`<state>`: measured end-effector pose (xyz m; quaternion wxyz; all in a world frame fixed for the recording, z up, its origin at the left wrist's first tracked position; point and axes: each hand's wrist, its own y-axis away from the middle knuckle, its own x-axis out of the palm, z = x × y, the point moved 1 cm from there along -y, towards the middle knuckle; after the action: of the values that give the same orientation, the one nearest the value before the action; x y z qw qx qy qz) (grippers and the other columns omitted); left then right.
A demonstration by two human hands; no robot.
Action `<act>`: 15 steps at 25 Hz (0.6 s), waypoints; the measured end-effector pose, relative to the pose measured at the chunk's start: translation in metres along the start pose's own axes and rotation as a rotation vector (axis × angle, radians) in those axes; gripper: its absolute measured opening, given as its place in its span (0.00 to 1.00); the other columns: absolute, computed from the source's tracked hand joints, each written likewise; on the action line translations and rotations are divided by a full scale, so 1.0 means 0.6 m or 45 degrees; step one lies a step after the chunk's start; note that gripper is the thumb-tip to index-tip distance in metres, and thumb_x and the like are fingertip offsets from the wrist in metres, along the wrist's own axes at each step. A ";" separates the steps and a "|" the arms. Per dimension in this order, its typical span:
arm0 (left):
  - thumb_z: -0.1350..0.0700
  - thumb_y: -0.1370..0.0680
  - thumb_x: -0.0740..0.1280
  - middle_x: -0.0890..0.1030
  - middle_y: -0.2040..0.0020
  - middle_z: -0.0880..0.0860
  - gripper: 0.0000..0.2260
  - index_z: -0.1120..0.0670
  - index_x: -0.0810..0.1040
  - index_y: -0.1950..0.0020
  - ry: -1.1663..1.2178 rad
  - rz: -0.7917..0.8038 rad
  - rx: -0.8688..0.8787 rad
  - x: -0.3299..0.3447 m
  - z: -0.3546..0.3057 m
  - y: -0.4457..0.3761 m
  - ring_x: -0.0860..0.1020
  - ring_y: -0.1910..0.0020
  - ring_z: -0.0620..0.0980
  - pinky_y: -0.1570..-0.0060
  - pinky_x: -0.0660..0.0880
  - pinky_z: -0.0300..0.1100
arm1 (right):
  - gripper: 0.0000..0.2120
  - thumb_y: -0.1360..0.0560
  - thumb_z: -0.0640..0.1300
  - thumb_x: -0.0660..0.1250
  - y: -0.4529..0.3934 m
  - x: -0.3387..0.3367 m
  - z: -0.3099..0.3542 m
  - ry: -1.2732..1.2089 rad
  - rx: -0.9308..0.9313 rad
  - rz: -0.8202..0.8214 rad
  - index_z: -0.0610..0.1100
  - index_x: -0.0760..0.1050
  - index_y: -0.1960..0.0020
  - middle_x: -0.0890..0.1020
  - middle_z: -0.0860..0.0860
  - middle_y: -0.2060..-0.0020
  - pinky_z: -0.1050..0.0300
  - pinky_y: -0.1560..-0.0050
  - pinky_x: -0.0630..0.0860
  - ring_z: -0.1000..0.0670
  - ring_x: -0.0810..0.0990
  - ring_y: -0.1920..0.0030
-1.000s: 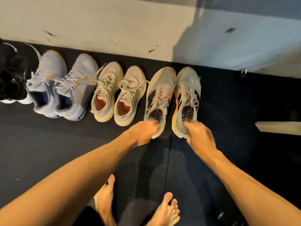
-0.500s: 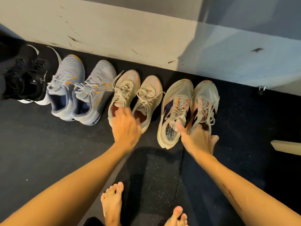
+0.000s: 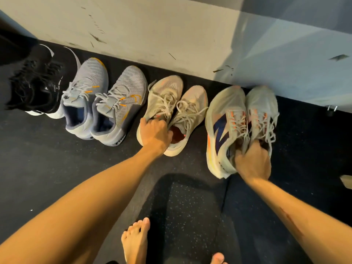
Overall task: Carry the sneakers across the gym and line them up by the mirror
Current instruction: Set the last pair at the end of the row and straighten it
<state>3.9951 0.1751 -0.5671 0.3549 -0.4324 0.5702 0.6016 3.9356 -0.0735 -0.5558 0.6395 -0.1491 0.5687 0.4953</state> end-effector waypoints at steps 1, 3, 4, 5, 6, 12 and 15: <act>0.49 0.26 0.64 0.82 0.59 0.59 0.10 0.55 0.74 0.61 0.029 -0.021 0.006 -0.002 0.001 -0.007 0.78 0.58 0.59 0.45 0.63 0.51 | 0.15 0.27 0.48 0.65 -0.017 -0.002 0.006 0.007 0.008 0.003 0.39 0.72 0.46 0.81 0.37 0.51 0.42 0.50 0.77 0.34 0.79 0.50; 0.48 0.26 0.64 0.82 0.60 0.58 0.11 0.54 0.71 0.63 0.054 -0.019 -0.014 -0.006 0.006 -0.020 0.78 0.58 0.60 0.45 0.63 0.51 | 0.19 0.26 0.52 0.65 -0.038 0.003 0.021 0.026 0.078 0.018 0.38 0.73 0.45 0.80 0.36 0.49 0.42 0.50 0.77 0.32 0.78 0.48; 0.48 0.26 0.64 0.82 0.60 0.58 0.11 0.54 0.71 0.64 0.069 -0.018 -0.025 -0.005 0.007 -0.025 0.79 0.58 0.60 0.44 0.63 0.52 | 0.20 0.26 0.53 0.64 -0.041 0.010 0.025 0.018 0.129 0.016 0.37 0.73 0.45 0.80 0.36 0.48 0.43 0.50 0.76 0.33 0.78 0.47; 0.47 0.26 0.63 0.83 0.59 0.58 0.12 0.54 0.72 0.64 0.101 -0.003 -0.043 -0.004 0.005 -0.027 0.79 0.58 0.59 0.44 0.63 0.52 | 0.20 0.26 0.53 0.64 -0.044 0.014 0.027 0.002 0.179 0.015 0.37 0.73 0.45 0.80 0.36 0.47 0.44 0.51 0.75 0.33 0.78 0.47; 0.46 0.25 0.62 0.83 0.59 0.57 0.13 0.54 0.75 0.62 0.121 0.023 -0.069 -0.003 0.004 -0.027 0.79 0.57 0.59 0.43 0.62 0.52 | 0.21 0.26 0.53 0.64 -0.047 0.016 0.030 -0.011 0.228 0.022 0.37 0.73 0.43 0.79 0.36 0.46 0.44 0.50 0.75 0.33 0.78 0.46; 0.44 0.22 0.61 0.78 0.51 0.62 0.19 0.61 0.77 0.52 0.360 -0.208 0.184 -0.032 0.087 0.002 0.75 0.51 0.63 0.54 0.66 0.54 | 0.32 0.27 0.51 0.64 -0.010 -0.004 0.098 -0.158 0.520 0.101 0.36 0.62 0.28 0.68 0.36 0.31 0.39 0.31 0.64 0.33 0.67 0.32; 0.57 0.24 0.62 0.76 0.54 0.65 0.08 0.63 0.74 0.53 0.304 -0.527 0.018 -0.061 0.208 0.007 0.76 0.56 0.65 0.61 0.71 0.56 | 0.39 0.27 0.51 0.66 0.098 0.012 0.208 -0.002 0.076 -0.111 0.35 0.53 0.25 0.60 0.36 0.26 0.37 0.28 0.56 0.35 0.58 0.27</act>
<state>3.9903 0.3010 -0.5349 0.4039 -0.6054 0.5117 0.4567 3.9595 0.0512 -0.5020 0.6650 -0.1542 0.5758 0.4499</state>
